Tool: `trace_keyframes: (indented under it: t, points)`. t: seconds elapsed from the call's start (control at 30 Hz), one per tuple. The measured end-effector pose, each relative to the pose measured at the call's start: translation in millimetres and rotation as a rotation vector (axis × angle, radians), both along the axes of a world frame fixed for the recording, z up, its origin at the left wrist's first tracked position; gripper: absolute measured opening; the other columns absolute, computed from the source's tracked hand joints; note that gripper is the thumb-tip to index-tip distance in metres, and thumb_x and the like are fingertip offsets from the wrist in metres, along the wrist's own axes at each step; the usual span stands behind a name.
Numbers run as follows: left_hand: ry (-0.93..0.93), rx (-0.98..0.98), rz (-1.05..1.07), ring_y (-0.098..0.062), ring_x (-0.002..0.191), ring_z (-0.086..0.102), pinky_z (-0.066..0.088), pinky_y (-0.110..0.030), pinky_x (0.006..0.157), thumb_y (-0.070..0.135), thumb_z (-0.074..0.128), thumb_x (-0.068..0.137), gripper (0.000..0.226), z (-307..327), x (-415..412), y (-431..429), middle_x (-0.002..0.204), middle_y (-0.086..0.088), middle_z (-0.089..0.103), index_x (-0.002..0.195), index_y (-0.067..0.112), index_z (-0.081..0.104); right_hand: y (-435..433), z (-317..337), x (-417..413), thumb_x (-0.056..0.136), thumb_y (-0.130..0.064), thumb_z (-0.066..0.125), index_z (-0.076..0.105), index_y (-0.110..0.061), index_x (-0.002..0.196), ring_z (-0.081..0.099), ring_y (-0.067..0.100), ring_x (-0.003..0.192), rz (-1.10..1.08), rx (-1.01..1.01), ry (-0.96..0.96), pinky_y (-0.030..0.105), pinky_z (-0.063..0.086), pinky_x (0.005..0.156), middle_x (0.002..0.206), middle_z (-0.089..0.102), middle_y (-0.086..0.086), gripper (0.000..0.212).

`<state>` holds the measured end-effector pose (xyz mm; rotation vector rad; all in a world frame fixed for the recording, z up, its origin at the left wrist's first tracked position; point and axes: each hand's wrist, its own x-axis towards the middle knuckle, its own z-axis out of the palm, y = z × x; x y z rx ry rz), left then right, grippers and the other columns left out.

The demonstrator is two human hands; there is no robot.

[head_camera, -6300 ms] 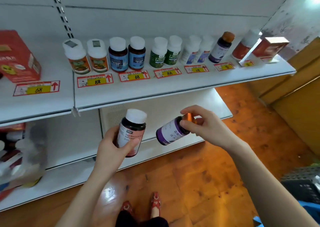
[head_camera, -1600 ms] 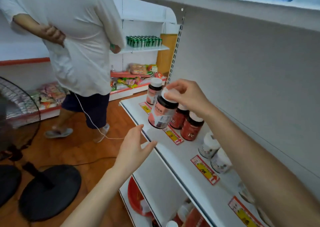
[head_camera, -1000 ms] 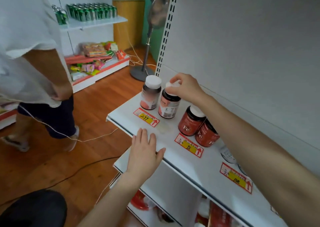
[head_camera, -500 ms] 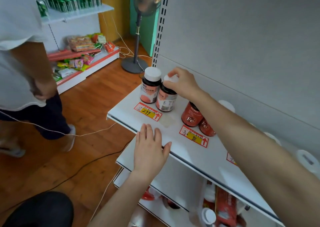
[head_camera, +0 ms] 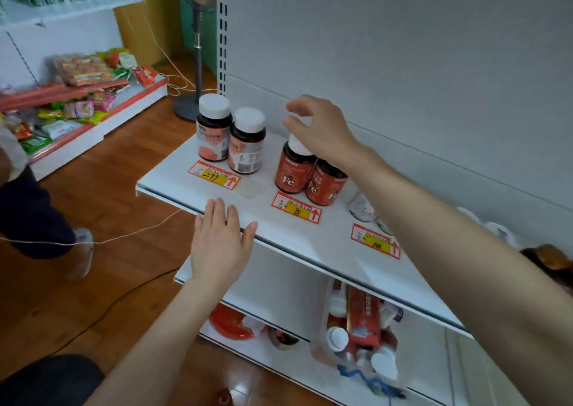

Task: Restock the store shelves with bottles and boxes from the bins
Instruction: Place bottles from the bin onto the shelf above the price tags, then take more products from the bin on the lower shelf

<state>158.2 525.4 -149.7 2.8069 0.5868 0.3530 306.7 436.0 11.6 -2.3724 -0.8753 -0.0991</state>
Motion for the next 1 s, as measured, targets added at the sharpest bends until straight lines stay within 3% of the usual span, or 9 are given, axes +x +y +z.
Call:
trace_keyframes:
  t: [0.07, 0.2, 0.3, 0.37, 0.47, 0.53, 0.67, 0.8, 1.0]
  points:
    - [-0.08, -0.039, -0.053, -0.044, 0.12, 0.048, 0.039, -0.055, 0.097, 0.036, 0.042, 0.092, 0.051, 7, -7, -20, 0.123, -0.031, 0.054, 0.11, -0.008, 0.061, -42, 4, -10, 0.091, -0.018, 0.054, 0.061, -0.007, 0.116, 0.056, 0.015, 0.112, -0.036, 0.033, -0.011, 0.007, 0.033, 0.081, 0.121, 0.062, 0.005, 0.027]
    - [-0.344, -0.063, -0.276, -0.038, 0.093, 0.065, 0.052, -0.046, 0.079, 0.029, 0.043, 0.089, 0.043, 16, -30, -92, 0.098, -0.023, 0.068, 0.094, -0.005, 0.068, -137, 10, -41, 0.09, -0.014, 0.055, 0.066, -0.007, 0.105, 0.055, 0.005, 0.092, -0.152, 0.061, -0.013, -0.003, 0.032, 0.066, 0.108, 0.067, 0.005, 0.02]
    - [-0.422, -0.086, -0.413, -0.031, 0.074, 0.066, 0.052, -0.033, 0.06, 0.027, 0.044, 0.087, 0.036, 19, -49, -151, 0.083, -0.015, 0.069, 0.089, 0.001, 0.069, -205, 9, -70, 0.088, -0.01, 0.055, 0.069, -0.004, 0.096, 0.056, 0.006, 0.086, -0.239, 0.067, -0.043, 0.011, 0.042, 0.077, 0.1, 0.07, 0.009, 0.017]
    - [-0.435, -0.073, -0.499, -0.029, 0.065, 0.063, 0.046, -0.032, 0.056, 0.026, 0.044, 0.086, 0.034, 14, -61, -184, 0.074, -0.013, 0.066, 0.083, 0.003, 0.069, -247, 6, -91, 0.088, -0.009, 0.055, 0.069, -0.001, 0.095, 0.056, 0.008, 0.086, -0.281, 0.053, -0.034, 0.021, 0.043, 0.08, 0.098, 0.07, 0.011, 0.018]
    - [-0.365, -0.094, -0.6, -0.029, 0.061, 0.062, 0.048, -0.03, 0.051, 0.028, 0.042, 0.085, 0.036, -2, -81, -224, 0.069, -0.011, 0.065, 0.076, 0.005, 0.068, -301, -3, -123, 0.087, -0.007, 0.054, 0.068, 0.001, 0.091, 0.053, -0.006, 0.071, -0.347, 0.036, -0.02, 0.007, 0.036, 0.063, 0.08, 0.068, 0.0, 0.017]
    - [-0.289, -0.065, -0.637, -0.026, 0.059, 0.062, 0.046, -0.029, 0.049, 0.03, 0.042, 0.084, 0.036, -12, -96, -244, 0.068, -0.007, 0.066, 0.075, 0.008, 0.069, -331, -12, -141, 0.087, -0.008, 0.055, 0.069, -0.001, 0.089, 0.052, -0.008, 0.063, -0.398, 0.017, -0.021, 0.007, 0.032, 0.06, 0.068, 0.058, -0.011, 0.015]
    - [-0.187, -0.037, -0.743, -0.025, 0.055, 0.06, 0.045, -0.026, 0.046, 0.031, 0.042, 0.082, 0.036, -31, -116, -268, 0.062, -0.003, 0.062, 0.073, 0.01, 0.069, -377, -35, -170, 0.088, -0.01, 0.056, 0.07, -0.003, 0.093, 0.058, 0.013, 0.081, -0.488, 0.008, -0.013, 0.009, 0.035, 0.066, 0.091, 0.07, 0.005, 0.016]
    - [-0.101, -0.007, -0.775, -0.02, 0.059, 0.064, 0.044, -0.022, 0.045, 0.03, 0.043, 0.079, 0.033, -46, -124, -275, 0.065, 0.001, 0.067, 0.076, 0.016, 0.072, -397, -73, -189, 0.087, -0.006, 0.057, 0.069, -0.001, 0.092, 0.054, 0.008, 0.079, -0.515, 0.039, 0.086, -0.002, 0.034, 0.068, 0.092, 0.071, 0.008, 0.014]
    - [0.078, -0.031, -0.73, -0.022, 0.054, 0.064, 0.047, -0.024, 0.046, 0.015, 0.075, 0.068, 0.011, -82, -102, -261, 0.066, -0.003, 0.068, 0.079, 0.012, 0.072, -389, -157, -188, 0.089, -0.013, 0.056, 0.067, -0.003, 0.097, 0.061, 0.017, 0.086, -0.484, -0.053, 0.307, 0.02, 0.041, 0.078, 0.097, 0.07, 0.009, 0.017]
